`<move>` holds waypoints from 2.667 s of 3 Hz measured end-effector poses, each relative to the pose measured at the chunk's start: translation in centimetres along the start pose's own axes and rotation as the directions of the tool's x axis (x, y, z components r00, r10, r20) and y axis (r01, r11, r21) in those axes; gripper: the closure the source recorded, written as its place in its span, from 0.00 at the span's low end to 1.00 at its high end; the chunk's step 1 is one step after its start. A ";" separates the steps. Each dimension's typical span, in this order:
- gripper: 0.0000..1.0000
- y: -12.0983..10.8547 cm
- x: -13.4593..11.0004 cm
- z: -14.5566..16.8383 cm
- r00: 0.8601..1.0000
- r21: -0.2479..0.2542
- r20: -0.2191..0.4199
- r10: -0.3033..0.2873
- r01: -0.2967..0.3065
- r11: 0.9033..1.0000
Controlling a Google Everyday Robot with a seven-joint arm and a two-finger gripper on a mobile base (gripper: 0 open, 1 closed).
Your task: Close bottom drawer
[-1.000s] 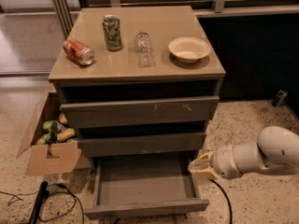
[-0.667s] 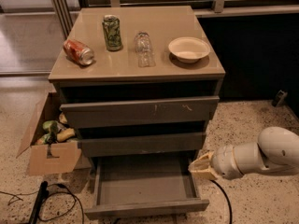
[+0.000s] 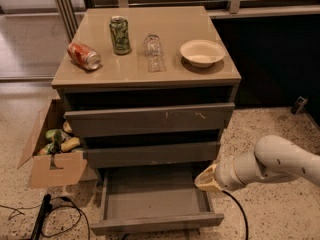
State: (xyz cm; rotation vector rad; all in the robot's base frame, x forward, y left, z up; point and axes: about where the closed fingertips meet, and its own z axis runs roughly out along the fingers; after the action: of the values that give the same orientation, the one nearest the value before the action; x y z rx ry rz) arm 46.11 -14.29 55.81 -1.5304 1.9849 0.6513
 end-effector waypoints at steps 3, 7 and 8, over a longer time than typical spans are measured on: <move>1.00 -1.2 7.3 4.7 0.997 0.029 -0.080 -0.024 0.027 0.999; 1.00 3.2 15.4 19.9 0.992 -0.100 0.012 0.128 -0.126 0.987; 1.00 3.2 15.4 19.9 0.992 -0.100 0.012 0.128 -0.126 0.987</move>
Offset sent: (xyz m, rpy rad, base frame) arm 0.0050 -0.0573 -0.0936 -0.1161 -0.0648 -0.0328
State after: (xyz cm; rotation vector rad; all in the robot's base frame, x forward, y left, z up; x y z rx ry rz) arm 42.36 -11.13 30.94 -1.4578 2.0767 0.8243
